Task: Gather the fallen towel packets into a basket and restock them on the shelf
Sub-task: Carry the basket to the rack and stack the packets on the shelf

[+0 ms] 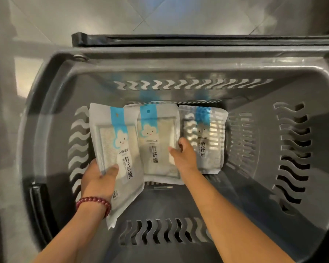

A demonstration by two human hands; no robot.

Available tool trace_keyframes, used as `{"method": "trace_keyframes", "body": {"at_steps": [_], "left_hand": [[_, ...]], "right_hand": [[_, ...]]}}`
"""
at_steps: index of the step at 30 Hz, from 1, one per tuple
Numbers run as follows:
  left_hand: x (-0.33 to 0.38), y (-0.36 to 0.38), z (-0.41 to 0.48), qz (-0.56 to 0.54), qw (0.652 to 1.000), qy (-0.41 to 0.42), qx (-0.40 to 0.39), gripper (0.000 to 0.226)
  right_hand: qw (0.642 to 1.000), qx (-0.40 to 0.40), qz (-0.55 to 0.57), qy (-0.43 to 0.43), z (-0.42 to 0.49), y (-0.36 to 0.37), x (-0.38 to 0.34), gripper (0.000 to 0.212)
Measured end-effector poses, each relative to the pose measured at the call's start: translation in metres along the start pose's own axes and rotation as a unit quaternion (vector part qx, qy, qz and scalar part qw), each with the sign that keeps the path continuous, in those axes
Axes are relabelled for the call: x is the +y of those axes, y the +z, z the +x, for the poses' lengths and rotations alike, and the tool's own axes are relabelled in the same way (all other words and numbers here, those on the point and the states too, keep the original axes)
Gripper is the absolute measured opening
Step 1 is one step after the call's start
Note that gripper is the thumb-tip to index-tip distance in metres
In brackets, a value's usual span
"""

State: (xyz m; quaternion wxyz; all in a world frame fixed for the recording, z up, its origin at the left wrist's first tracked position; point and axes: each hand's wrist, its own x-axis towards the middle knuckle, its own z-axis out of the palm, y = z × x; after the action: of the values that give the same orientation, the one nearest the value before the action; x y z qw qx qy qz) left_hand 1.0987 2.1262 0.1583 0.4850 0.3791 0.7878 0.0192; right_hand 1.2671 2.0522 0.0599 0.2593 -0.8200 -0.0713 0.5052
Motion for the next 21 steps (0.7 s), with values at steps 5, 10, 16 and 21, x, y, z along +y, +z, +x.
{"method": "trace_keyframes", "body": {"at_steps": [5,10,16,21], "left_hand": [[0.014,-0.003,-0.009,0.022,0.999,-0.014,-0.034,0.033],[0.027,-0.007,-0.016,0.001,0.997,-0.024,-0.077,0.028],[0.043,-0.007,-0.029,-0.060,0.976,-0.063,-0.197,0.028],[0.044,0.005,-0.030,-0.073,0.985,-0.035,-0.153,0.020]], "right_hand": [[0.989,0.111,0.050,-0.081,-0.027,-0.035,-0.002,0.015],[0.977,0.091,0.177,-0.082,-0.044,-0.078,-0.011,0.035],[0.985,-0.005,0.168,-0.046,-0.045,-0.057,-0.030,0.028],[0.993,-0.051,0.096,-0.046,-0.044,-0.015,-0.030,0.010]]}}
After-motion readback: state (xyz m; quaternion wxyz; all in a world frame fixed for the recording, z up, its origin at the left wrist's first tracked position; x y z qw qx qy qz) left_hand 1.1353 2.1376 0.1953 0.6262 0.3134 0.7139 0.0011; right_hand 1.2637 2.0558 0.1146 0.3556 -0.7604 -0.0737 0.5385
